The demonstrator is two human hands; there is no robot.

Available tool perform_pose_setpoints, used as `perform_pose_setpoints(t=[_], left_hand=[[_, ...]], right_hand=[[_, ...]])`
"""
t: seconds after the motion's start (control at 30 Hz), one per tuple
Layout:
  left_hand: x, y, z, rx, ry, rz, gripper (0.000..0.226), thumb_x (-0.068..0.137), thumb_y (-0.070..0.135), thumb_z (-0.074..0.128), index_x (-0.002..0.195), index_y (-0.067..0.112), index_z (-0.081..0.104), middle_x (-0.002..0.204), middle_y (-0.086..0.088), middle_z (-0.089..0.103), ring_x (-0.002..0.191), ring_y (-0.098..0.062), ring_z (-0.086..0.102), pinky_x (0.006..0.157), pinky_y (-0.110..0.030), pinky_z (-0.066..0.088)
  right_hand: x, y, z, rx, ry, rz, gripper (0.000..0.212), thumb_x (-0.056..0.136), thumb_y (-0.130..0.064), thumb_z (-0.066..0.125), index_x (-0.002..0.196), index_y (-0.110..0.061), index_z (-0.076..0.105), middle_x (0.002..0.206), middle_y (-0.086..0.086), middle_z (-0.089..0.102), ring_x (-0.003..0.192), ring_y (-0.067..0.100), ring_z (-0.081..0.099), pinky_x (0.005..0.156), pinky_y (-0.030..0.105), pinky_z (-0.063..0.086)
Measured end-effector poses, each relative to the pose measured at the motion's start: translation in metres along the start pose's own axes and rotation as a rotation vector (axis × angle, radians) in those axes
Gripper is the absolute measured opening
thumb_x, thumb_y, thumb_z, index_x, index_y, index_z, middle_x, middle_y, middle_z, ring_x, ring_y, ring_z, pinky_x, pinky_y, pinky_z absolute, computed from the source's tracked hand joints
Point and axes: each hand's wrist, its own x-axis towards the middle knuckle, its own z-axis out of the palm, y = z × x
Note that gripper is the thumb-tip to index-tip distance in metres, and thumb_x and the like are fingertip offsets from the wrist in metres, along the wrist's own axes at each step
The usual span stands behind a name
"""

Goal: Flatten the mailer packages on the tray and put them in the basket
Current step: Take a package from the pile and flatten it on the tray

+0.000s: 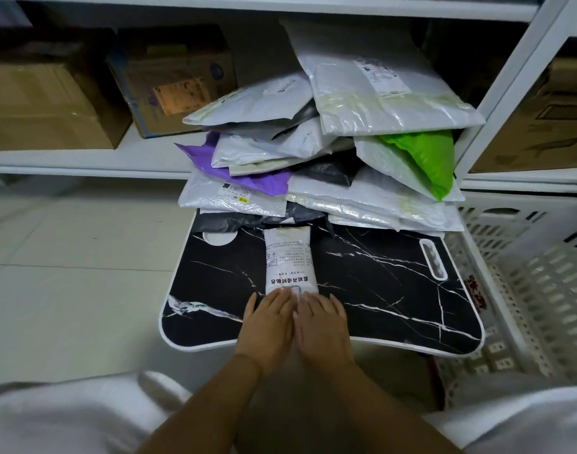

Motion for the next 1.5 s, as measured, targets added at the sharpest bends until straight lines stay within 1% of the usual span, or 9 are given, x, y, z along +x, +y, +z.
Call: perform_pose_setpoints(t=[0.13, 0.27, 0.4, 0.6, 0.8, 0.97, 1.13, 1.3, 1.5], left_hand=[[0.029, 0.001, -0.015, -0.003, 0.111, 0.015, 0.025, 0.091, 0.024, 0.048, 0.115, 0.024, 0.055, 0.115, 0.005, 0.054, 0.108, -0.016, 0.048, 0.099, -0.025, 0.033], [0.025, -0.001, 0.0, 0.061, 0.034, -0.012, 0.056, 0.098, 0.026, 0.035, 0.15, 0.011, 0.019, 0.158, -0.007, 0.015, 0.148, -0.022, 0.009, 0.12, -0.04, 0.008], [0.024, -0.003, 0.005, 0.053, -0.065, -0.015, 0.062, 0.101, 0.03, 0.028, 0.153, 0.015, -0.003, 0.16, 0.0, -0.009, 0.147, -0.013, -0.013, 0.121, -0.04, -0.002], [0.052, -0.012, 0.0, 0.064, 0.048, 0.088, 0.039, 0.091, 0.023, 0.041, 0.126, 0.018, 0.057, 0.122, 0.003, 0.055, 0.117, -0.018, 0.047, 0.11, -0.035, 0.031], [0.062, -0.013, 0.006, 0.018, -0.014, 0.013, 0.063, 0.101, 0.027, 0.033, 0.152, 0.007, 0.003, 0.16, -0.01, -0.003, 0.148, -0.023, -0.008, 0.121, -0.039, 0.002], [0.065, -0.015, -0.002, 0.019, -0.009, 0.047, 0.062, 0.101, 0.026, 0.03, 0.151, 0.004, 0.002, 0.16, -0.01, 0.003, 0.148, -0.021, -0.002, 0.121, -0.034, 0.0], [0.083, -0.017, -0.012, -0.147, 0.139, 0.017, 0.037, 0.095, 0.013, 0.042, 0.132, 0.012, 0.043, 0.129, -0.004, 0.049, 0.12, -0.019, 0.043, 0.108, -0.021, 0.026], [0.093, -0.023, -0.01, 0.075, 0.107, -0.029, 0.055, 0.096, 0.029, 0.035, 0.147, 0.014, 0.026, 0.145, -0.005, 0.032, 0.132, -0.021, 0.031, 0.107, -0.031, 0.031], [0.102, -0.034, -0.015, 0.093, -0.208, -0.053, 0.059, 0.1, 0.03, 0.024, 0.153, 0.017, 0.002, 0.161, -0.005, -0.01, 0.147, -0.019, -0.011, 0.116, -0.053, -0.001]], right_hand=[[0.033, 0.0, -0.008, 0.08, -0.004, 0.01, 0.039, 0.07, -0.021, 0.081, 0.105, -0.011, 0.067, 0.11, 0.004, 0.066, 0.102, 0.024, 0.064, 0.085, 0.036, 0.053], [0.037, 0.009, 0.012, 0.011, -0.247, -0.04, 0.056, 0.099, -0.027, 0.03, 0.151, -0.008, 0.025, 0.159, 0.008, 0.016, 0.149, 0.022, 0.012, 0.121, 0.041, 0.014], [0.036, 0.015, 0.025, 0.014, -0.27, -0.036, 0.059, 0.092, -0.029, 0.025, 0.139, 0.0, 0.047, 0.144, 0.017, 0.046, 0.137, 0.028, 0.041, 0.107, 0.046, 0.041], [0.059, 0.012, 0.0, 0.062, 0.027, -0.048, 0.023, 0.088, -0.022, 0.047, 0.101, -0.017, 0.066, 0.097, 0.001, 0.064, 0.085, 0.021, 0.061, 0.071, 0.035, 0.051], [0.072, 0.015, 0.007, 0.207, -0.157, -0.007, 0.05, 0.103, -0.026, 0.028, 0.151, -0.013, 0.025, 0.159, 0.0, 0.022, 0.147, 0.016, 0.015, 0.119, 0.036, 0.018], [0.081, 0.022, 0.013, 0.069, -0.242, -0.061, 0.071, 0.089, -0.038, 0.0, 0.153, -0.015, 0.021, 0.161, 0.0, 0.017, 0.148, 0.013, 0.012, 0.119, 0.037, 0.02], [0.1, 0.014, -0.003, 0.083, -0.123, 0.012, 0.033, 0.1, -0.023, 0.034, 0.129, -0.017, 0.05, 0.131, 0.001, 0.05, 0.12, 0.02, 0.044, 0.099, 0.034, 0.037], [0.109, 0.016, 0.008, 0.17, -0.231, 0.007, 0.051, 0.103, -0.024, 0.026, 0.152, -0.013, 0.019, 0.16, 0.003, 0.016, 0.149, 0.017, 0.007, 0.12, 0.037, 0.014], [0.119, 0.031, 0.005, 0.099, -0.387, -0.034, 0.055, 0.103, -0.031, 0.019, 0.155, -0.019, 0.007, 0.163, -0.005, -0.004, 0.148, 0.006, -0.009, 0.121, 0.04, -0.001]])
